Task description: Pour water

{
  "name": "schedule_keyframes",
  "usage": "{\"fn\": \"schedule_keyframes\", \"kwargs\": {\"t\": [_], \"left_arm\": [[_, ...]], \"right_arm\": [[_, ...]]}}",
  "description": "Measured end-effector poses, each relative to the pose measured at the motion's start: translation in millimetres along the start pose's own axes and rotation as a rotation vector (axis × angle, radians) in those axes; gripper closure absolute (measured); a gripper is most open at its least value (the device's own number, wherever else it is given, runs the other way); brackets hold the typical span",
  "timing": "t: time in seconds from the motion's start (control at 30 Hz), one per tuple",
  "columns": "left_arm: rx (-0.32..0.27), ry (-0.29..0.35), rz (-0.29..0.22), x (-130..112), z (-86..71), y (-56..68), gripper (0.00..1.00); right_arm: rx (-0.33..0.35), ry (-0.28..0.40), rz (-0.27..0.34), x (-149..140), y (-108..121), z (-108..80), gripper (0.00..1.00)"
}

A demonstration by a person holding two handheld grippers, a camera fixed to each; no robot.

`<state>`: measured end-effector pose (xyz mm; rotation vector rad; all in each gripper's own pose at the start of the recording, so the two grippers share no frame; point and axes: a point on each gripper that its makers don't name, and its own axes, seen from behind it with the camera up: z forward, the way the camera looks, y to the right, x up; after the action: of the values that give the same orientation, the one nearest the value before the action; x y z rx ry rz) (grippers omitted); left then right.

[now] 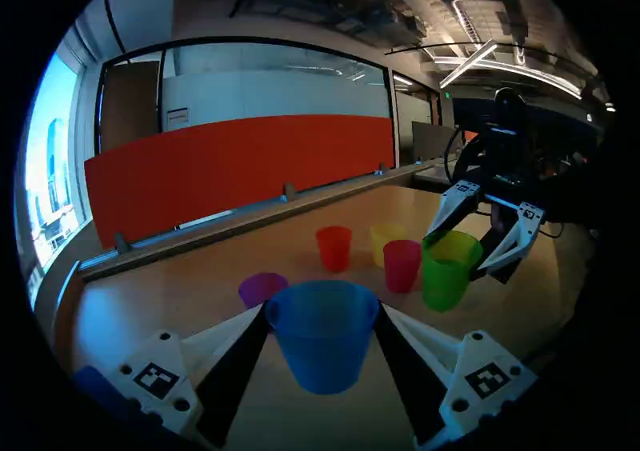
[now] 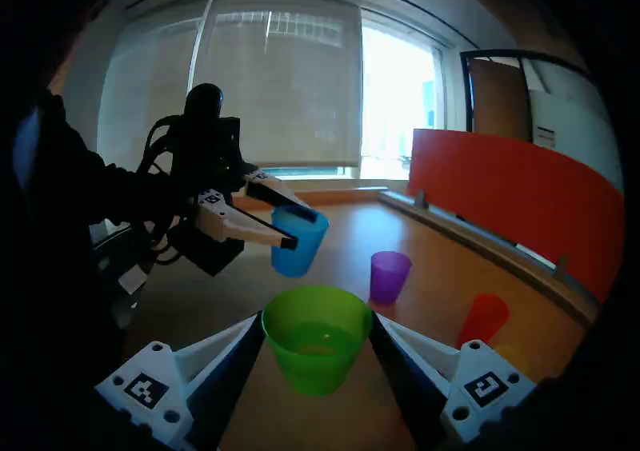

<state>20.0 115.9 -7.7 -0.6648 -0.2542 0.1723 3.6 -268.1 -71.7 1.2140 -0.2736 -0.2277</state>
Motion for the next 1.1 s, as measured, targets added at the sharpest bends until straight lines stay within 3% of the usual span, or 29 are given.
{"fn": "schedule_keyframes", "kwargs": {"t": [1.1], "left_arm": [[-0.089, -0.103, 0.017, -50.0, 35.4, 35.6, 0.11]], "right_arm": [[-0.014, -0.135, 0.063, -56.1, 11.1, -1.4, 0.06]]}}
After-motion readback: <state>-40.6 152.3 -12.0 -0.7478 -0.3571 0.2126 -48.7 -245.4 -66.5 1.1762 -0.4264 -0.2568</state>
